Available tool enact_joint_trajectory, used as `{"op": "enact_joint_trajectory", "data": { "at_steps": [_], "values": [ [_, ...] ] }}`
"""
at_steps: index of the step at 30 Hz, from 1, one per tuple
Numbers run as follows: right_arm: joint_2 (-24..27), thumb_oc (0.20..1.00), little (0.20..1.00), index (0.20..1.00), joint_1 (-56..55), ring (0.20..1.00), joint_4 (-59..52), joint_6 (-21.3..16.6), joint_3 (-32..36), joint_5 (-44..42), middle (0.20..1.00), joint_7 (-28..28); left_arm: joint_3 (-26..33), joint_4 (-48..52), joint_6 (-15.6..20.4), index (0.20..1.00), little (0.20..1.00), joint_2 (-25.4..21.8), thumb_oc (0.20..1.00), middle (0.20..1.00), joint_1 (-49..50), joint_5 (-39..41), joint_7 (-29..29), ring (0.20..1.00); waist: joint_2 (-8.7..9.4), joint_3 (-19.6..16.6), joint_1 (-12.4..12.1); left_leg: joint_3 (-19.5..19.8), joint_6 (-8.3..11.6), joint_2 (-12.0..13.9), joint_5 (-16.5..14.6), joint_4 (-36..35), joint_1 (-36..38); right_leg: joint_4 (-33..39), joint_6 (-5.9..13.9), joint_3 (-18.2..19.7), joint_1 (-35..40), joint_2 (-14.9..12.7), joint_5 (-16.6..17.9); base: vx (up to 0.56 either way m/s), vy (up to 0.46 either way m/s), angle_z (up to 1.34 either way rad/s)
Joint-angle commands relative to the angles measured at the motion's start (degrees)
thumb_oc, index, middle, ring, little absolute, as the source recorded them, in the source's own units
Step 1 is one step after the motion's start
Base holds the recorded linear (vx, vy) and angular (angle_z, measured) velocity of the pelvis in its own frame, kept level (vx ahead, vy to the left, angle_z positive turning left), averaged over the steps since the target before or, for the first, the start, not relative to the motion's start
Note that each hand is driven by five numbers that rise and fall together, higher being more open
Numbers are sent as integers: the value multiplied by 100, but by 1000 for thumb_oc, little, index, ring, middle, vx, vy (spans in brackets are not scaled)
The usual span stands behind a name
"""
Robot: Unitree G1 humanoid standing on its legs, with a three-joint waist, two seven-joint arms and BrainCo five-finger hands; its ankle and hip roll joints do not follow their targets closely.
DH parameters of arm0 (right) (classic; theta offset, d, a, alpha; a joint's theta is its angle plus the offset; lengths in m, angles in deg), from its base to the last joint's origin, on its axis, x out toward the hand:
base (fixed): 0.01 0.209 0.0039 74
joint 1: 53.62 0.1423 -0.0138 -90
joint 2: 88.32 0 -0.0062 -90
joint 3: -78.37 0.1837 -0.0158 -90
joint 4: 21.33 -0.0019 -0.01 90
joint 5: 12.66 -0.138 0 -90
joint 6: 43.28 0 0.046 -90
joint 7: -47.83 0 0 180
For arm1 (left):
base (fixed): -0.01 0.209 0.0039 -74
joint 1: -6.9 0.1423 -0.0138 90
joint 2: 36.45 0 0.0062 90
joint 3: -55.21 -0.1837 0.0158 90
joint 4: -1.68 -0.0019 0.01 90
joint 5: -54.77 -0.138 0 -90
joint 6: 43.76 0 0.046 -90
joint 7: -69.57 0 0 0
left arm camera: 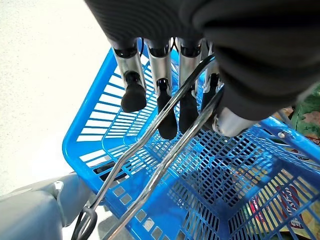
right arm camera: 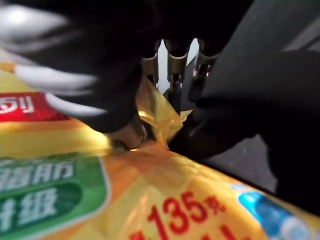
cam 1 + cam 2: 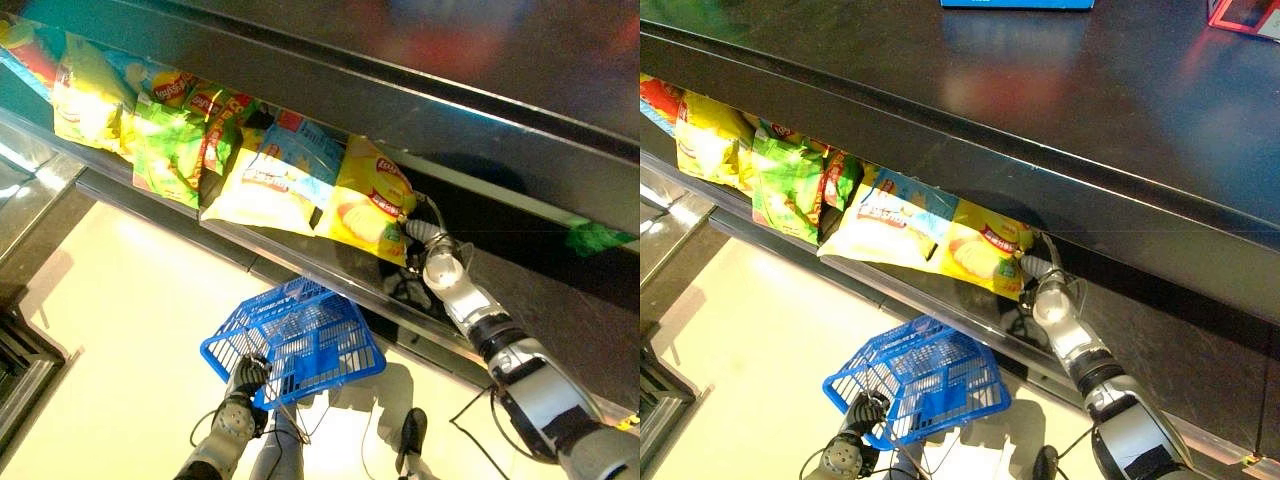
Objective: Pick up the snacks into the basket
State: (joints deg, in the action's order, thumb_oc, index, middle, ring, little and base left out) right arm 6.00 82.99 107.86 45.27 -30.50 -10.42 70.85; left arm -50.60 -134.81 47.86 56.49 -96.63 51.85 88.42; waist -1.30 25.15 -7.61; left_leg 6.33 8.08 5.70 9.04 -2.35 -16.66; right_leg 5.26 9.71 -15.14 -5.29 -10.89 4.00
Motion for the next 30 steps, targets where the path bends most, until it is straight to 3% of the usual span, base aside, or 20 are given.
{"op": "enact_joint_trajectory", "data": {
  "at_steps": [1,8,14,21,30],
  "values": [
    [-472,200,200,200,-981,200,439,250,40,-876,200,-250,-271,-292,-229,200,200,-594,200,200,442,-106,183,200,-176,298,-310,-282,-337,-577,8,-264,-106,-31,135,227,-537,-217,372,0,0,0],
    [264,200,200,200,-1802,200,-1054,-88,1016,-1518,200,-98,141,-205,-187,200,200,-750,200,200,550,-17,158,200,-124,253,-126,-362,-330,-568,-32,-265,-11,-49,157,277,-519,-219,373,0,0,0],
    [1222,200,200,200,-2628,200,-2641,-401,1915,-1613,200,-377,397,-251,-238,200,200,-876,200,200,569,-127,-18,200,76,103,183,-498,-331,-521,-96,-265,168,-82,135,428,-481,-161,346,-1,-8,1],
    [1523,200,200,200,-3820,200,-4118,-596,2715,-2092,200,-1133,618,-562,-335,200,200,-887,200,200,525,-307,-242,200,253,-159,536,-674,-351,-453,-210,-265,470,-137,96,587,-362,-84,257,22,-28,-11],
    [1514,200,200,200,-4667,200,-4996,-674,3118,-3076,200,-1972,818,-1046,-346,200,200,-842,200,200,492,-409,-525,200,307,-558,829,-910,-350,-371,-331,-265,804,-130,82,780,-201,-34,200,42,-24,-23]
  ]
}}
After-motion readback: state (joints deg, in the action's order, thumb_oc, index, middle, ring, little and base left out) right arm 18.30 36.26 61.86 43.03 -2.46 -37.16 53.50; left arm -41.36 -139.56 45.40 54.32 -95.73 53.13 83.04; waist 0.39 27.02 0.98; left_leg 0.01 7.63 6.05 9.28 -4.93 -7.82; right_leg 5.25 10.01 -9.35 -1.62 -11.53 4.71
